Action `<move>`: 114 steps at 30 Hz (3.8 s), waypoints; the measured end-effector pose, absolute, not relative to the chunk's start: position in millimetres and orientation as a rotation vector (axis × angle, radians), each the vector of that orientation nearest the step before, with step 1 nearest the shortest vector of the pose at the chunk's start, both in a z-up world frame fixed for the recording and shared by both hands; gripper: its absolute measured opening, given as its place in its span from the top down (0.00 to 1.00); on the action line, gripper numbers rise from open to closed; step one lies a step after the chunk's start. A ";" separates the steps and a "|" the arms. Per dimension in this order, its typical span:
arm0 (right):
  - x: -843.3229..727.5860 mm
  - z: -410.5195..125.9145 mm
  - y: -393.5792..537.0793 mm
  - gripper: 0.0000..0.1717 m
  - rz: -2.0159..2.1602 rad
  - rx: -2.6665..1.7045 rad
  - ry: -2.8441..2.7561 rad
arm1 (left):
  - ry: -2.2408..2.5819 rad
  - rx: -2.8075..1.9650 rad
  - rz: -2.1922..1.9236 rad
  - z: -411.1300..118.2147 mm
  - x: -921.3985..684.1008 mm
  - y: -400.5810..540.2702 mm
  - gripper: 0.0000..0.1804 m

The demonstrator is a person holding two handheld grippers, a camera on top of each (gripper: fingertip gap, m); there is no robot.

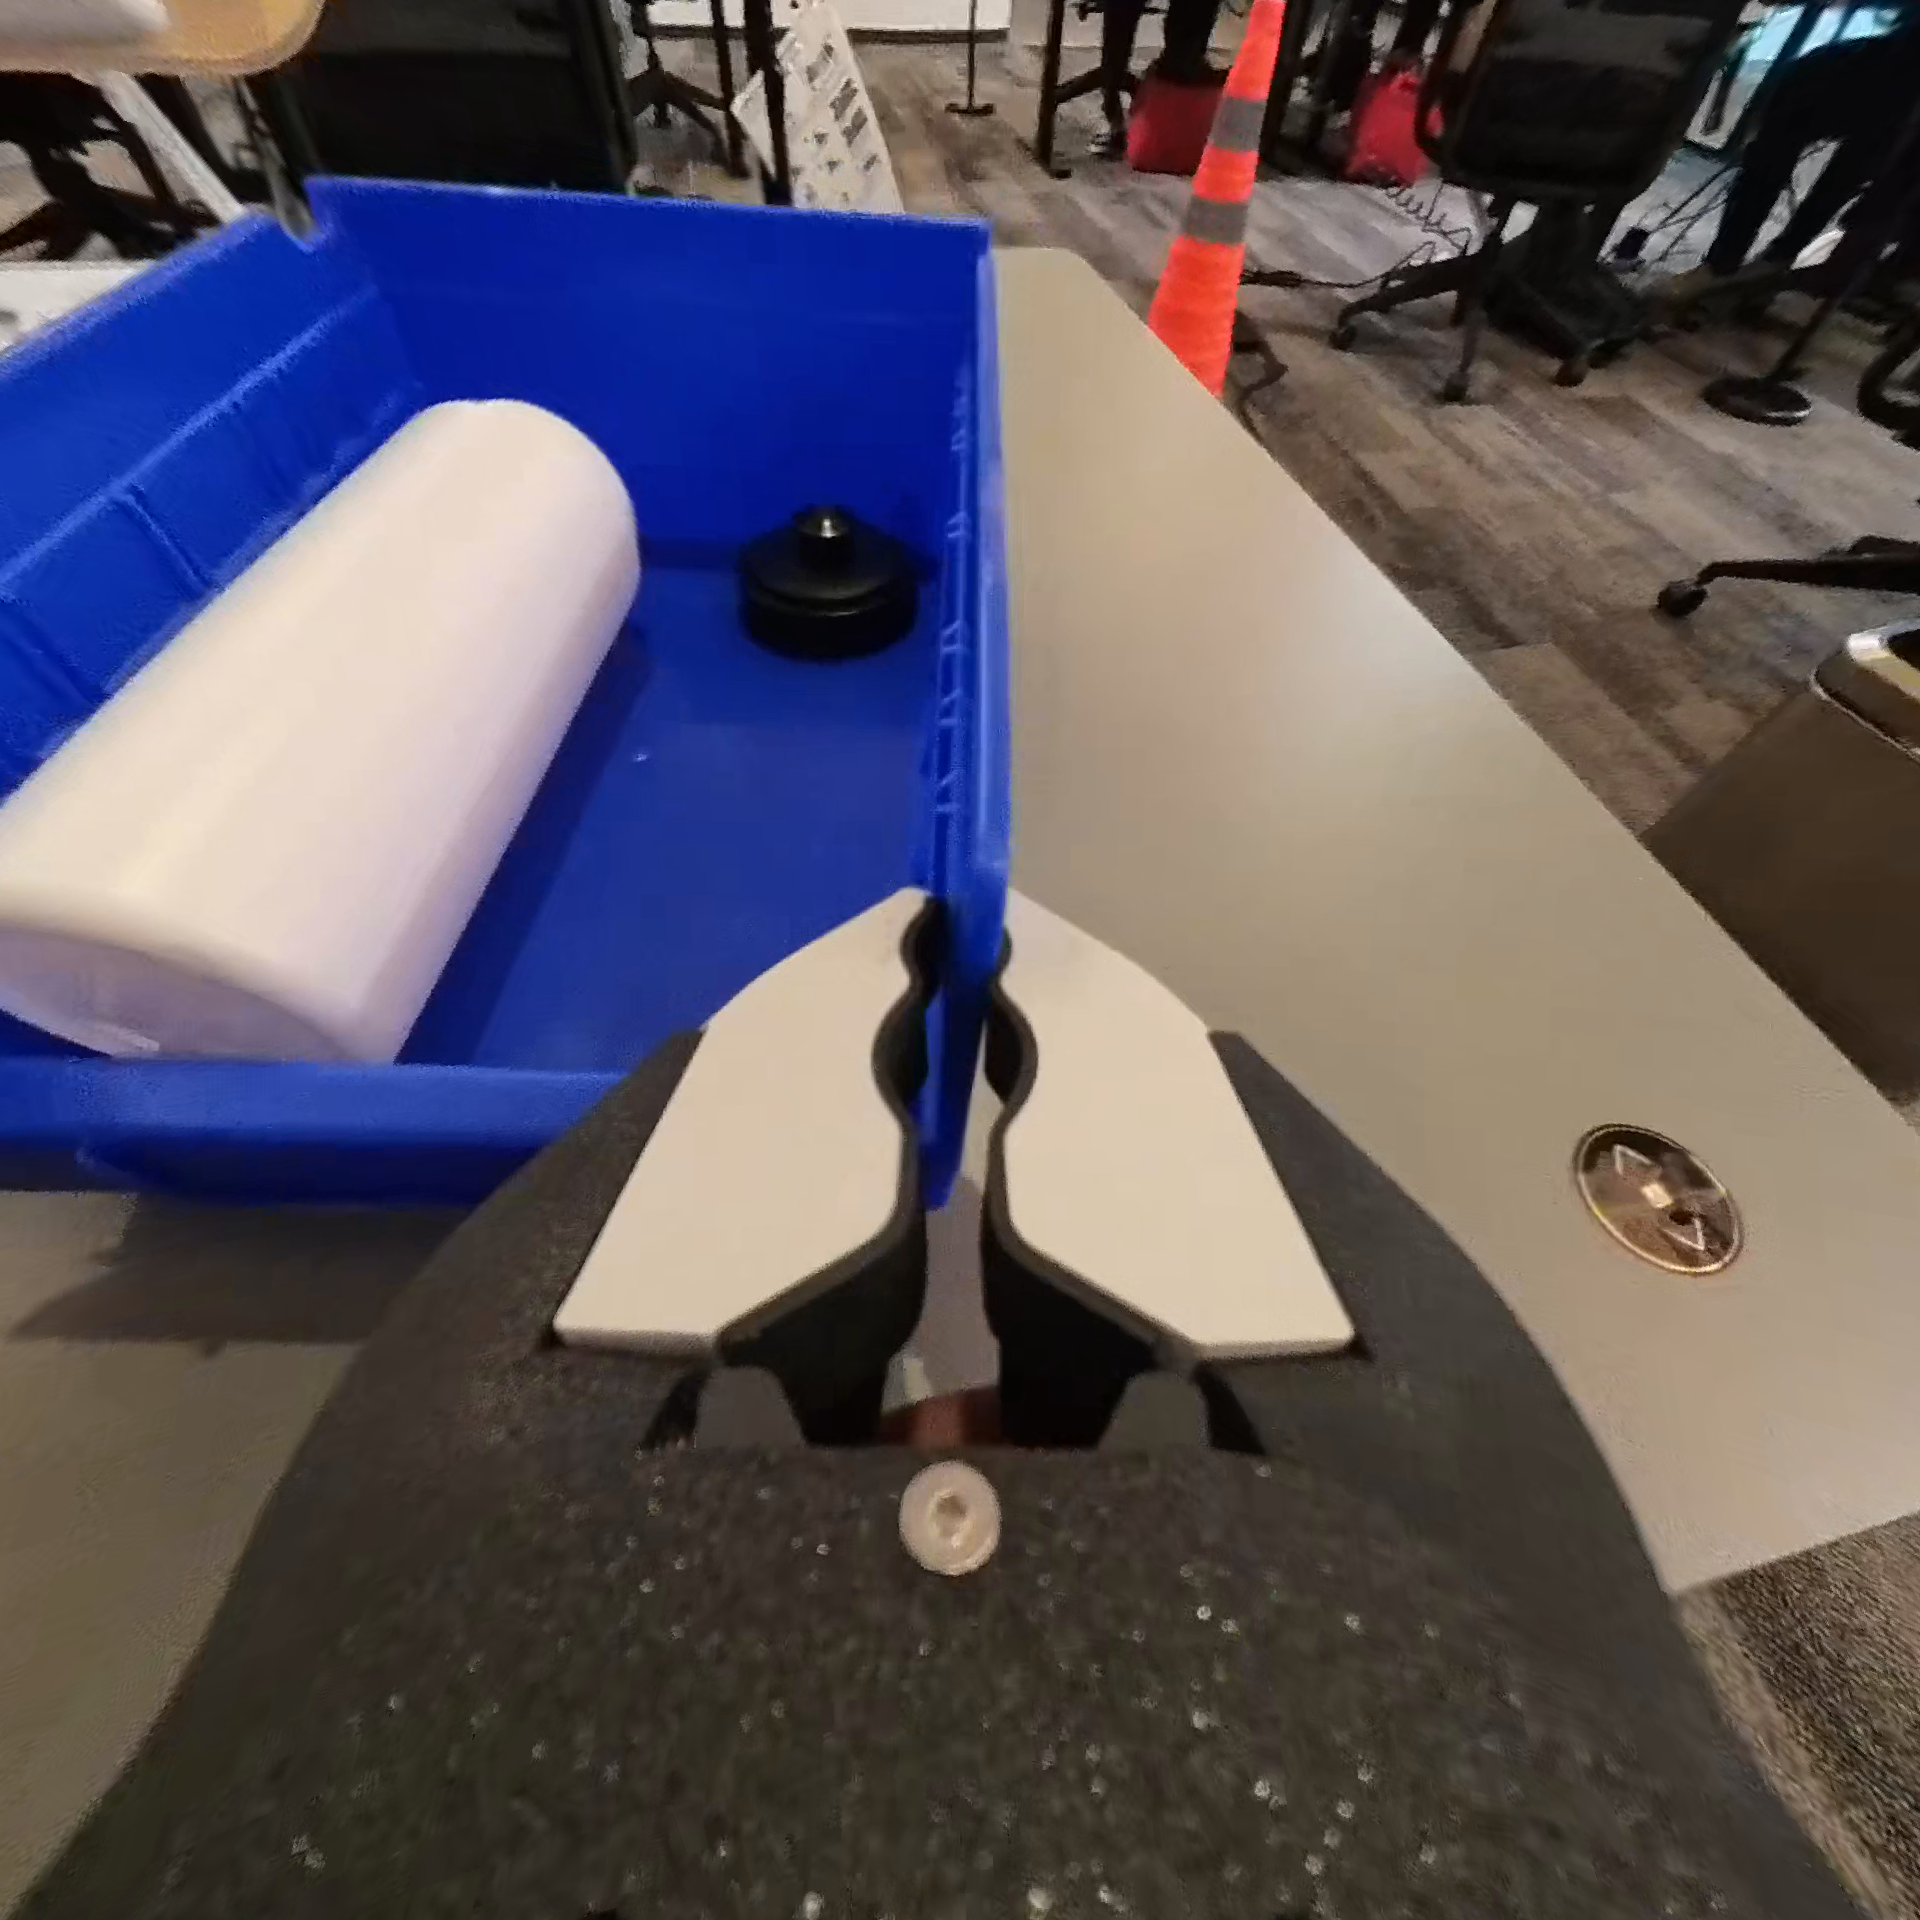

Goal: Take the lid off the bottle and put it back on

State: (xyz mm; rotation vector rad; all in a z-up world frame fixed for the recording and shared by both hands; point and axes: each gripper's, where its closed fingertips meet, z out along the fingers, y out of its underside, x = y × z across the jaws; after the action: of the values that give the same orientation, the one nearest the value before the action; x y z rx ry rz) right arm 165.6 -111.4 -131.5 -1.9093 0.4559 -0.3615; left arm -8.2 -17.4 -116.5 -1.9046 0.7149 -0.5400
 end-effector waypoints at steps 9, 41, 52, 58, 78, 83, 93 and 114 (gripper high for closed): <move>82.4 -93.7 -54.0 0.98 -0.310 -1.760 0.279 | 0.481 -1.822 -0.467 -72.9 -106.4 24.4 0.98; -159.7 -80.9 32.5 0.77 0.301 -1.671 -0.408 | -0.012 -1.811 -0.447 49.2 -411.0 176.5 0.55; -277.7 -115.9 -26.8 0.76 0.595 -1.737 -0.685 | 0.267 -2.287 -0.176 -120.8 -518.4 220.7 0.73; -284.8 -122.5 -22.5 0.76 0.370 -1.739 -0.721 | 0.088 -2.157 -0.315 -118.4 -519.4 197.4 0.98; -343.2 -117.7 25.1 0.96 0.302 -1.910 -0.519 | -0.207 -2.071 -0.070 -114.1 -530.1 -11.8 0.99; -315.1 -51.5 22.1 0.97 0.223 -1.767 -0.490 | -0.127 -1.905 -0.022 -54.6 -499.8 -10.6 0.99; -122.7 97.5 31.1 0.97 0.072 -1.549 -0.124 | 0.331 -1.643 -0.089 95.5 -297.3 63.6 0.98; 268.0 -98.8 17.4 0.97 0.007 -1.888 0.248 | 0.665 -1.937 -0.325 -101.7 94.7 93.8 0.98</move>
State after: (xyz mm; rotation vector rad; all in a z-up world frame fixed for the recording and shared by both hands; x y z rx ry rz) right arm 268.0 17.4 -98.8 -1.8882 0.2479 0.0066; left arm 94.7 93.8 -101.7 -1.9373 0.6650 -0.3246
